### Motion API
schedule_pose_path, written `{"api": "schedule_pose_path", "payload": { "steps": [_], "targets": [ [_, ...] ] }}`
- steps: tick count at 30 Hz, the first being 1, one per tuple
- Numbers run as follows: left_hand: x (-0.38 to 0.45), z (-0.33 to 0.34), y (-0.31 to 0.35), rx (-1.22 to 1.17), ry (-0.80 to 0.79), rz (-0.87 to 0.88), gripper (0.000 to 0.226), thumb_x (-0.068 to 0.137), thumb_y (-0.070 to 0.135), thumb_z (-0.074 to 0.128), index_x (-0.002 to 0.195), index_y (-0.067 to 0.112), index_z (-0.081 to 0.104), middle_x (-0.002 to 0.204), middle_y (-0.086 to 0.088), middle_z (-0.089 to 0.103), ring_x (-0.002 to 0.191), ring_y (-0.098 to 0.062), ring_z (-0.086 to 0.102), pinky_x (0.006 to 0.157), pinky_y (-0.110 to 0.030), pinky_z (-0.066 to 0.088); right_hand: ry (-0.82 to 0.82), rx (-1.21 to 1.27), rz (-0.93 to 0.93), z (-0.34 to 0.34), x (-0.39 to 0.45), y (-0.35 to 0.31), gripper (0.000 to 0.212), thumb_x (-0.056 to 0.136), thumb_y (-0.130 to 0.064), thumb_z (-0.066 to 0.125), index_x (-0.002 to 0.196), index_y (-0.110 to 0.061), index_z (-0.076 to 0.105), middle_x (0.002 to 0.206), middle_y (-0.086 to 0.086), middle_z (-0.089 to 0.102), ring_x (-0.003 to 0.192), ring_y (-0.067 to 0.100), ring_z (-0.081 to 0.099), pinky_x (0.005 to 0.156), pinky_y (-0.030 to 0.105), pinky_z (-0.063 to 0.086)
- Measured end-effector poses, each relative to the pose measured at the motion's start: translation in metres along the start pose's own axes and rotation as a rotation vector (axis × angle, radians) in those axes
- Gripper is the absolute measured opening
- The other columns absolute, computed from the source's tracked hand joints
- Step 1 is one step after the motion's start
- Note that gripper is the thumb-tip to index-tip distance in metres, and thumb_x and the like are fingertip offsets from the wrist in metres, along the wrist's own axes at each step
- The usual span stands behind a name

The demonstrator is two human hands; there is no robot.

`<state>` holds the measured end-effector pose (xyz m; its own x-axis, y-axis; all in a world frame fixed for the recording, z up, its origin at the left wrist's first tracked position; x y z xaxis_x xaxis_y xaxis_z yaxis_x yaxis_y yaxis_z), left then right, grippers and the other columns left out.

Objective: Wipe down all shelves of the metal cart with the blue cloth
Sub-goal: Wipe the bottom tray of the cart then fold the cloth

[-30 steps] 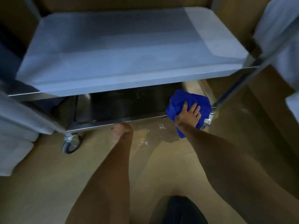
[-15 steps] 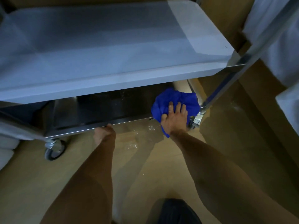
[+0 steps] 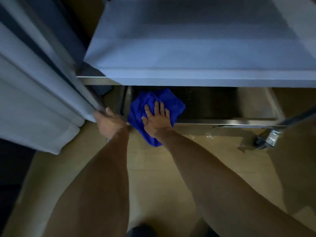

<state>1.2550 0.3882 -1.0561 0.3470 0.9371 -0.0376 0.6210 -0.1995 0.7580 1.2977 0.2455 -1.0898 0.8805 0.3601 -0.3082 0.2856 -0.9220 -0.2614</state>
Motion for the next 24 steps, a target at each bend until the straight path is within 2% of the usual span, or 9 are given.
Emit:
{"api": "schedule_pose_path", "payload": {
  "steps": [2, 5, 8, 11, 16, 20, 24],
  "targets": [
    [0.012, 0.003, -0.003, 0.017, 0.018, 0.001, 0.037, 0.099, 0.04, 0.044, 0.113, 0.007, 0.052, 0.115, -0.017, 0.061, 0.105, -0.035, 0.058, 0.089, -0.043, 0.046, 0.002, 0.006, -0.01, 0.003, 0.026, -0.024, 0.06, 0.103, -0.052, 0.016, 0.159, -0.033, 0.001, 0.165, 0.013, -0.013, 0.151, 0.035, -0.015, 0.12, 0.051, -0.005],
    [0.016, 0.009, -0.01, 0.091, 0.046, 0.107, 0.034, 0.098, 0.033, 0.047, 0.109, 0.002, 0.049, 0.116, -0.019, 0.056, 0.108, -0.035, 0.052, 0.085, -0.044, 0.042, 0.067, 0.024, 0.023, 0.003, 0.076, -0.051, 0.058, 0.103, -0.052, 0.021, 0.158, -0.037, 0.01, 0.166, 0.014, -0.005, 0.151, 0.036, -0.008, 0.12, 0.052, -0.001],
    [0.021, 0.015, -0.021, 0.075, 0.075, 0.227, 0.029, 0.097, 0.03, 0.048, 0.107, 0.003, 0.047, 0.112, -0.017, 0.055, 0.102, -0.033, 0.054, 0.077, -0.037, 0.037, 0.11, 0.062, 0.053, -0.002, 0.12, -0.077, 0.057, 0.103, -0.053, 0.021, 0.157, -0.038, 0.013, 0.165, 0.015, 0.003, 0.151, 0.037, -0.002, 0.119, 0.052, 0.0],
    [0.031, 0.021, -0.029, 0.048, 0.007, 0.243, 0.026, 0.097, 0.032, 0.045, 0.105, 0.007, 0.042, 0.105, -0.013, 0.055, 0.091, -0.032, 0.058, 0.075, -0.036, 0.039, 0.177, 0.022, 0.047, -0.004, 0.142, -0.087, 0.059, 0.101, -0.056, 0.02, 0.157, -0.038, 0.014, 0.163, 0.016, 0.011, 0.148, 0.039, 0.006, 0.119, 0.053, 0.002],
    [0.033, 0.012, -0.028, 0.063, -0.072, 0.246, 0.026, 0.097, 0.033, 0.045, 0.104, 0.008, 0.04, 0.104, -0.016, 0.057, 0.091, -0.037, 0.059, 0.077, -0.043, 0.048, 0.174, -0.014, -0.045, 0.011, 0.105, -0.088, 0.062, 0.098, -0.058, 0.028, 0.156, -0.037, 0.02, 0.164, 0.016, 0.009, 0.15, 0.036, 0.005, 0.118, 0.051, 0.006],
    [0.022, -0.001, -0.009, 0.045, -0.148, 0.149, 0.025, 0.097, 0.029, 0.044, 0.108, 0.007, 0.041, 0.112, -0.015, 0.054, 0.097, -0.035, 0.058, 0.084, -0.044, 0.048, 0.13, -0.046, -0.066, 0.021, 0.046, -0.082, 0.062, 0.102, -0.058, 0.021, 0.158, -0.034, 0.01, 0.166, 0.013, 0.001, 0.152, 0.033, -0.003, 0.12, 0.049, 0.004],
    [0.015, -0.004, 0.0, 0.086, -0.152, 0.094, 0.027, 0.1, 0.031, 0.042, 0.114, 0.008, 0.039, 0.118, -0.016, 0.054, 0.102, -0.036, 0.059, 0.086, -0.046, 0.049, 0.07, -0.089, 0.008, 0.036, 0.01, -0.073, 0.076, 0.099, -0.057, 0.036, 0.159, -0.03, -0.002, 0.165, 0.017, -0.01, 0.151, 0.036, -0.012, 0.12, 0.05, 0.0]
  ]
}}
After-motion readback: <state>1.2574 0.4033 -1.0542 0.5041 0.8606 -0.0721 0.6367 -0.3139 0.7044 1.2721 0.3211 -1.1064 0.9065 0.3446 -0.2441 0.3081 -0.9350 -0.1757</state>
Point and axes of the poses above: each hand's wrist, its own x-axis towards the middle knuckle, its own z-axis out of the palm, y = z × x, the point moved 1 cm from there along x, towards the middle knuckle
